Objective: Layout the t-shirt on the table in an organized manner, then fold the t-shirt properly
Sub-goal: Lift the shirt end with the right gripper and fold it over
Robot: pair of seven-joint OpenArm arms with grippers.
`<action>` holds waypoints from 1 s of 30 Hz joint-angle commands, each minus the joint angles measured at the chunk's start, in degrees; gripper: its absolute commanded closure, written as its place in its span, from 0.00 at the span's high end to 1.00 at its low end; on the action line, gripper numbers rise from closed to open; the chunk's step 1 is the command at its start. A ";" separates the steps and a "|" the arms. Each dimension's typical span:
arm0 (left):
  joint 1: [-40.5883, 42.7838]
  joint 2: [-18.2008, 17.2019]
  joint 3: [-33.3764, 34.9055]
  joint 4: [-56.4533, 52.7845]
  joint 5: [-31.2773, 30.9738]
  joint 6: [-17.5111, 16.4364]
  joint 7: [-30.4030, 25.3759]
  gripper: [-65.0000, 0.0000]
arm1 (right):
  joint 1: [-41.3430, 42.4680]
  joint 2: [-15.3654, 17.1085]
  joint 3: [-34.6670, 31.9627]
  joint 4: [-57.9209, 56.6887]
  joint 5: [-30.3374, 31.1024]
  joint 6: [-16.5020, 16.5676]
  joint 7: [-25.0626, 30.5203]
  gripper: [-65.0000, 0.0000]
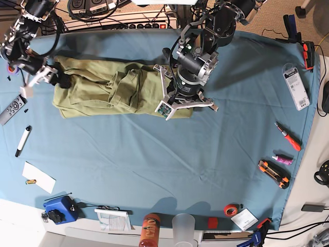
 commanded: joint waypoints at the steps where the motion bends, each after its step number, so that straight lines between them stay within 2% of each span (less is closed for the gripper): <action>1: -0.63 0.50 -0.04 1.07 0.44 0.20 -1.03 0.00 | 0.13 0.81 -1.07 0.46 -0.42 -0.01 0.15 0.54; 9: -0.63 0.50 -0.04 1.07 0.44 0.20 -1.05 0.00 | 1.99 -5.05 -3.21 0.46 -5.25 -0.01 0.74 0.53; 11: -0.63 0.50 -0.04 1.07 0.46 0.20 -0.87 0.00 | 2.16 -5.38 -3.21 0.46 -5.53 -0.01 0.79 0.37; 13: -0.61 0.48 -0.04 1.07 0.48 0.20 -0.68 0.00 | 2.73 -5.11 -3.04 0.46 -6.49 -0.01 0.85 0.16; 14: -0.61 0.50 -0.04 1.07 0.48 0.20 -0.15 0.00 | 3.28 -4.85 -2.95 0.48 -8.44 -0.01 1.25 0.05; 15: -0.52 0.48 -0.04 1.07 0.48 0.20 0.50 0.00 | 4.02 -4.46 -2.95 0.48 -10.80 -0.01 2.05 0.00; 19: 0.85 0.50 -0.04 1.09 0.48 0.20 0.90 0.00 | 7.85 -1.66 -2.89 0.63 -20.55 -0.01 8.33 0.00; 24: 2.75 0.48 -0.04 1.09 0.50 0.20 0.92 0.00 | 13.94 1.84 -2.89 2.01 -29.90 -0.01 9.75 0.00; 30: 3.04 0.48 -0.11 1.09 2.51 0.48 2.25 0.00 | 14.23 2.08 -3.30 14.34 -33.16 -0.39 8.83 0.00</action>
